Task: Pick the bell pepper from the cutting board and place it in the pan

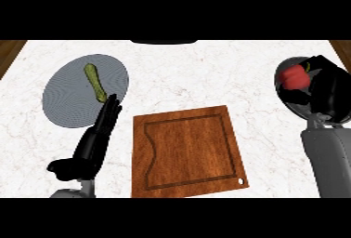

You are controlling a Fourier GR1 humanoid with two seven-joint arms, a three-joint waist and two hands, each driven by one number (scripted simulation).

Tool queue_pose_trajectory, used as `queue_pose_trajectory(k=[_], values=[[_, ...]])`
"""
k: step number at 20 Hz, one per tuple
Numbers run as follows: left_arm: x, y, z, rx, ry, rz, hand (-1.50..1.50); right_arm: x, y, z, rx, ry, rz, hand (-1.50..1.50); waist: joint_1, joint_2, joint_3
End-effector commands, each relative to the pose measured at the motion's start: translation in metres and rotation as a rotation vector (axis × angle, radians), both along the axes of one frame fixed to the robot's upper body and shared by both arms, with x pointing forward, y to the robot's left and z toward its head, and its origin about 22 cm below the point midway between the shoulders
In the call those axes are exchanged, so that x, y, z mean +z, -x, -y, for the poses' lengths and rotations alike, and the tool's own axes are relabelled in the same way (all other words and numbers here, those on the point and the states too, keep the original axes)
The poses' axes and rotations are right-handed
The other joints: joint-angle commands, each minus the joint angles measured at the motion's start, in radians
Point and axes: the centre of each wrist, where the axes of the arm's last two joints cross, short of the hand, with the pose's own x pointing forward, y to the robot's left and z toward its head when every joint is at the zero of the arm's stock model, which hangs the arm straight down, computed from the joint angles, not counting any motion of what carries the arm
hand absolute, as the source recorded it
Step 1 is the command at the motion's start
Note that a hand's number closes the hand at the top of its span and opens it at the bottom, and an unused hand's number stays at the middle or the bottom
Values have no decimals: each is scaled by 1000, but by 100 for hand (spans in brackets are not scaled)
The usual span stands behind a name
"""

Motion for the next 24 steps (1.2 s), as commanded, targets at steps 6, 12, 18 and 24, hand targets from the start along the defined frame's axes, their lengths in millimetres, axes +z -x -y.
queue_pose_trajectory(k=[6, 12, 18, 24], values=[[0, -11, 10, -10, 7, -3, 0, -10, -33, 91, -152, 14, 181, 150, 13, 7, 1], [-5, -13, 1, -5, -9, 0, 0, -9, -42, 138, -144, 14, 190, 150, 21, 10, 2], [4, -11, 16, -47, 4, 27, 0, -38, -33, 156, -151, -115, -240, -150, 55, 22, 2], [7, -6, 18, -60, 11, 28, 0, -45, -36, 155, 35, -291, -298, -150, 59, 22, 5]])
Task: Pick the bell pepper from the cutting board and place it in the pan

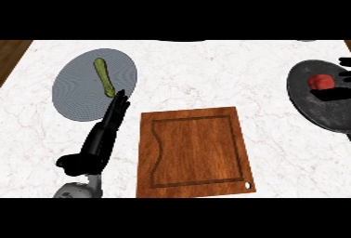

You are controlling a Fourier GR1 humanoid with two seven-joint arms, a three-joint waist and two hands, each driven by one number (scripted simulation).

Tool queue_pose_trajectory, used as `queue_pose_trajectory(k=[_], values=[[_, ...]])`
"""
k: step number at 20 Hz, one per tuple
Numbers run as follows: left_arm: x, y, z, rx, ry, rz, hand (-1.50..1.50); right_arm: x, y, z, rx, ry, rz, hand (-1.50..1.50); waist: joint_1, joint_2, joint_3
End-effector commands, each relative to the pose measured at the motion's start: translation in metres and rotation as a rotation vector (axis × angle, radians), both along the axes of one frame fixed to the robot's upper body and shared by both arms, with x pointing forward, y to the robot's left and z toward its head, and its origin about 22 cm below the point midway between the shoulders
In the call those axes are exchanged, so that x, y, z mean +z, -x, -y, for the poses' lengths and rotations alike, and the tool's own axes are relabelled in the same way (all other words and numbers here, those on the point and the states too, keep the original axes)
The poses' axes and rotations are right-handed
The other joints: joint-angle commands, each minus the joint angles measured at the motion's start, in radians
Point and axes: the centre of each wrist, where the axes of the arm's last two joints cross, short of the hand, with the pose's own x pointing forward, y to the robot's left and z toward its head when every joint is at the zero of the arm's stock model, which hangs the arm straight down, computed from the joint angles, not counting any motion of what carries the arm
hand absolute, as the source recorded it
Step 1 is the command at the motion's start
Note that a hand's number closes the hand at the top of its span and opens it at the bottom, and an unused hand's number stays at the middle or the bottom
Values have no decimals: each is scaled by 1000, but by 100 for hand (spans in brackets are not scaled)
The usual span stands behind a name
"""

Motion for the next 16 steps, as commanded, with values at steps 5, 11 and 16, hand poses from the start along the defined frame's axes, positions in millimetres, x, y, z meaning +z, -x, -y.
queue_pose_trajectory(k=[5, 11, 16], values=[[-6, 5, -6, -22, -7, 16, 0, -7, -3, -4, 68, -111, 163, -150, 9, 6, 2], [3, -3, -8, 20, -19, -15, 0, 3, -1, 6, 30, -239, 398, -150, -20, -5, 0], [-8, 2, -7, 33, 3, -4, 0, -5, 32, 50, 31, -395, 446, -150, -29, -6, 0]])
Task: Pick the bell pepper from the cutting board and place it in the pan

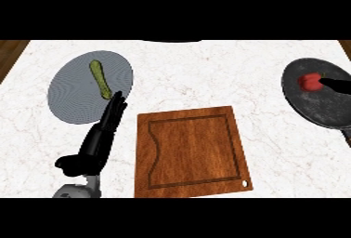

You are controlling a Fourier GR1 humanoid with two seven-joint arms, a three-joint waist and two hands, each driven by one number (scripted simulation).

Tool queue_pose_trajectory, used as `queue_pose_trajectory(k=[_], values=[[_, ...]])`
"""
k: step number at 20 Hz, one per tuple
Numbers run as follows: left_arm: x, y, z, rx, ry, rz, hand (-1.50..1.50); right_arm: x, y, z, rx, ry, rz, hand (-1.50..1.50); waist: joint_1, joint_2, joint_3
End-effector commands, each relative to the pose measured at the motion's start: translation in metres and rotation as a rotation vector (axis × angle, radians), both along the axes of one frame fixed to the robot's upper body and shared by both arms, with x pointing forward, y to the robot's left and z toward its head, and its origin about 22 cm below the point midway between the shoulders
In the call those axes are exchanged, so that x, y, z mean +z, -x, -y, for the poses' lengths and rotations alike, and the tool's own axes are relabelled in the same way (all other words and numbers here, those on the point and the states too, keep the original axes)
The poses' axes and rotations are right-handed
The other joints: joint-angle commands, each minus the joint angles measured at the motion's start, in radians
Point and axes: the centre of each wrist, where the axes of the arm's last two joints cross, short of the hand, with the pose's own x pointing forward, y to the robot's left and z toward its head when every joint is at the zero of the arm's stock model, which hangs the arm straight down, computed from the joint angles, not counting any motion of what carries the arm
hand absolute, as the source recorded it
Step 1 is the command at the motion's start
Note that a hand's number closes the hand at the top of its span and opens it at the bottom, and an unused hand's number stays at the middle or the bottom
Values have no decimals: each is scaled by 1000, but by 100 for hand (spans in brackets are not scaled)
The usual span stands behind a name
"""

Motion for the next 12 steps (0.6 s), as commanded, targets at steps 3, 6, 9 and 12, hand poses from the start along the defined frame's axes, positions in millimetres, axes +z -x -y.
queue_pose_trajectory(k=[3, 6, 9, 12], values=[[3, 2, 9, 41, -2, -8, 0, 0, 33, 42, 85, -165, 107, -150, -32, -15, -2], [-3, 4, -17, 29, 7, -14, 0, -18, 48, 46, 195, -244, 84, -150, -36, -17, -4], [-4, 13, -1, 41, -11, -23, 0, -27, 67, 59, 263, -218, 80, -150, -33, -17, -3], [4, 1, -15, 37, -5, -17, 0, -34, 92, 76, 297, -221, 101, -150, -36, -16, -3]])
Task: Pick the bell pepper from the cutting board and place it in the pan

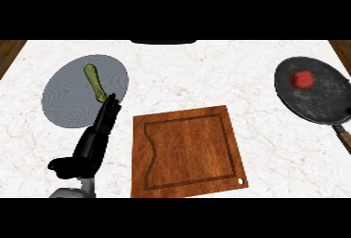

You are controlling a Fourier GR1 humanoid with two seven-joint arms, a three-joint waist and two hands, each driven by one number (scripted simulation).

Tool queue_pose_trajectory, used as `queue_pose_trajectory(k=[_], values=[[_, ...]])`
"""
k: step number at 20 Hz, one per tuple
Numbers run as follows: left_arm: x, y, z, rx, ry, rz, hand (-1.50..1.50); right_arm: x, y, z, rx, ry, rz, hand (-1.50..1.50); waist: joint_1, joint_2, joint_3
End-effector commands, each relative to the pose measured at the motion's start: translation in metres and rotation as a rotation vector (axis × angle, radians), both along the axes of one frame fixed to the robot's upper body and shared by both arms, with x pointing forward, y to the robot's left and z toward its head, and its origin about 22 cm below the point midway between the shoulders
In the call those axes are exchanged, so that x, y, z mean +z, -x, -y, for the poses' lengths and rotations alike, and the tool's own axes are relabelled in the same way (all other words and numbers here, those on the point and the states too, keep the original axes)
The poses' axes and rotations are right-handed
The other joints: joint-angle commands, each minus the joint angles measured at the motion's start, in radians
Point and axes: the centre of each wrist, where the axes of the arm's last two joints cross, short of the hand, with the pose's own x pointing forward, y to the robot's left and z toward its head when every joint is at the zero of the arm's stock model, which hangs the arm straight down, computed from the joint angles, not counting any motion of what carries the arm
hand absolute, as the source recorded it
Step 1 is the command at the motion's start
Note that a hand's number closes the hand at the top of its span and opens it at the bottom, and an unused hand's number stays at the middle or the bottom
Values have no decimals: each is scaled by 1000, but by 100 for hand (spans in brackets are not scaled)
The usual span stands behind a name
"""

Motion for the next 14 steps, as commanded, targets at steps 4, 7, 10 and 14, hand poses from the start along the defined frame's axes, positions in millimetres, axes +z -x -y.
queue_pose_trajectory(k=[4, 7, 10, 14], values=[[-12, 0, 0, 9, -1, -3, 0, -7, 29, 13, 98, 36, 5, -150, -9, -4, -2], [-6, 13, 11, -2, -3, -7, 0, -14, 49, 19, 54, 54, 9, -150, -9, -5, -2], [-1, 4, 18, 10, 3, -10, 0, -11, 43, 10, 63, 56, 3, -150, -6, -3, -1], [-14, 3, -2, 11, 6, 9, 0, -25, 63, -5, 82, 47, -12, -150, -11, -4, -2]])
